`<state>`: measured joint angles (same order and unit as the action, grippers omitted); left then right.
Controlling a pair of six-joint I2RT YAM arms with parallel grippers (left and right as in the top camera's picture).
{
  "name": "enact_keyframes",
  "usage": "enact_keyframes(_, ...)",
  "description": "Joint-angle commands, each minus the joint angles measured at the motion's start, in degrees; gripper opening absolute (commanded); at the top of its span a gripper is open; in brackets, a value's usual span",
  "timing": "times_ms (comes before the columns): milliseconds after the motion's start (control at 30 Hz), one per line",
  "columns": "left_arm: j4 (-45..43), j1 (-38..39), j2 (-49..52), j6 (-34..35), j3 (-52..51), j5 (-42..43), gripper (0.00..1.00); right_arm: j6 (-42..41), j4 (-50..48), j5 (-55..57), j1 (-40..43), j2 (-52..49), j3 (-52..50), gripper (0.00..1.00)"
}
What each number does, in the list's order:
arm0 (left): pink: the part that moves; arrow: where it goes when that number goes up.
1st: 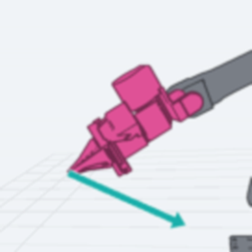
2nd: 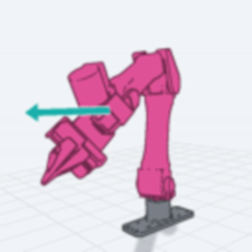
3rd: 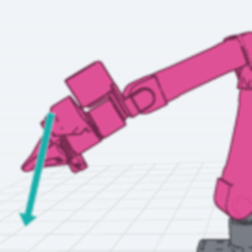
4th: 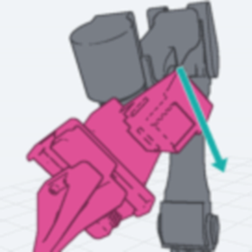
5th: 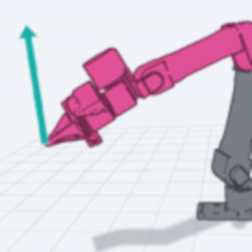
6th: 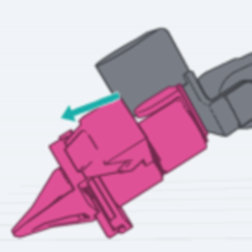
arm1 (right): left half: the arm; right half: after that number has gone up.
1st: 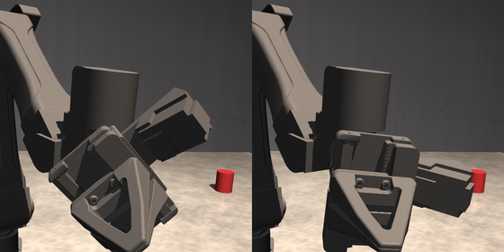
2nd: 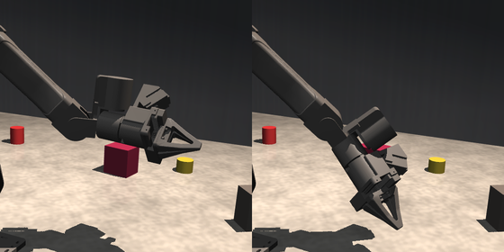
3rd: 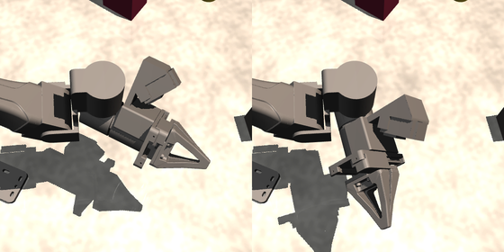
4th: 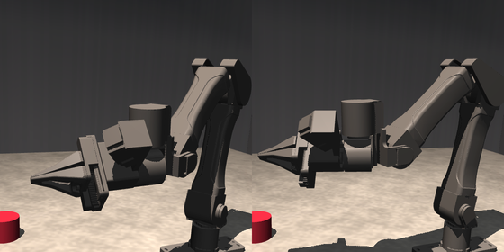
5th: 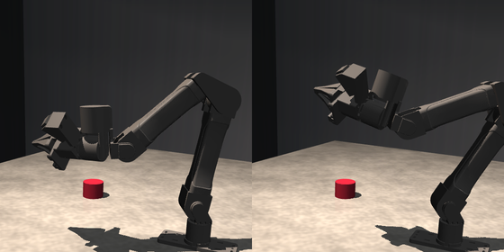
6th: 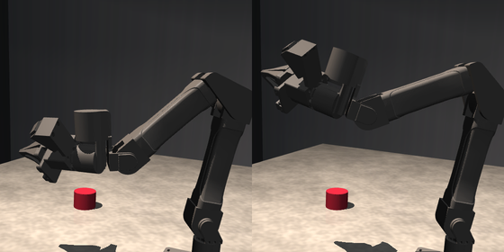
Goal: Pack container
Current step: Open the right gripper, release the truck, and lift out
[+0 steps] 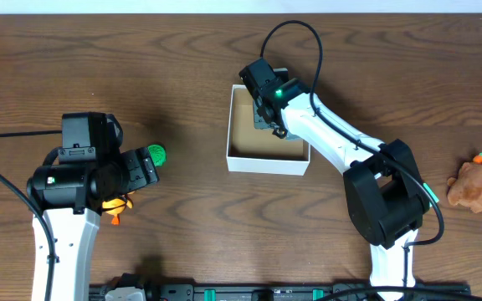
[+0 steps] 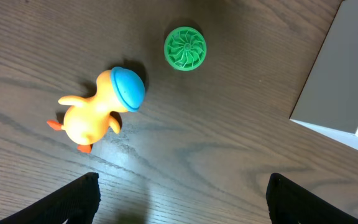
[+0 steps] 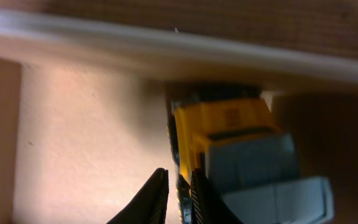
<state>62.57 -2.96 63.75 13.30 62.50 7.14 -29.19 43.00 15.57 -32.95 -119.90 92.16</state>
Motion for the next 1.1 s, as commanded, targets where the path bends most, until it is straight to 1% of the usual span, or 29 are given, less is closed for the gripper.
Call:
enact_keyframes(0,-0.02,-0.28,-0.09,-0.13,1.05,-0.31,0.86,4.59,-1.09,-2.99,-0.39,-0.33,0.52,0.16)
enact_keyframes(67,-0.02,-0.28,-0.09,-0.13,1.05,-0.31,0.86,6.67,-0.33,-4.26,-0.46,-0.24,1.2,0.16)
enact_keyframes(133,-0.02,-0.28,-0.09,-0.13,1.05,-0.31,0.86,7.02,1.31,-4.11,-0.46,0.72,1.95,0.15)
enact_keyframes(300,-0.02,-0.28,-0.09,-0.13,1.05,-0.31,0.86,6.93,4.59,-1.11,0.46,6.99,3.32,0.15)
enact_keyframes(333,-0.02,-0.28,-0.09,-0.13,1.05,-0.31,0.86,6.25,5.05,-0.37,0.92,8.57,3.32,0.14)
enact_keyframes(467,-0.02,-0.28,-0.09,-0.13,1.05,-0.31,0.86,-0.9,8.7,4.9,4.42,14.49,3.32,0.14)
enact_keyframes(600,-0.02,-0.28,-0.09,-0.13,1.05,-0.31,0.86,-6.49,13.68,6.49,9.05,15.69,3.26,0.13)
enact_keyframes(667,-0.02,-0.28,-0.09,-0.13,1.05,-0.31,0.86,-7.65,15.19,5.46,11.13,15.15,2.49,0.12)
enact_keyframes(767,-0.04,-0.28,-0.09,-0.13,1.05,-0.31,0.86,-7.56,14.62,0.85,14.05,13.73,0.2,0.1)
enact_keyframes(833,-0.04,-0.28,-0.09,-0.13,1.05,-0.31,0.86,-5.77,13.07,-2.23,15.47,12.48,-1.14,0.09)
enact_keyframes(1000,-0.04,-0.28,-0.09,-0.13,1.05,-0.31,0.86,1.95,6.69,-8.85,16.68,9.53,-3.21,0.1)
enact_keyframes(1067,-0.02,-0.28,-0.09,-0.13,1.05,-0.31,0.86,4.0,5.31,-10.54,16.65,8.33,-3.21,0.12)
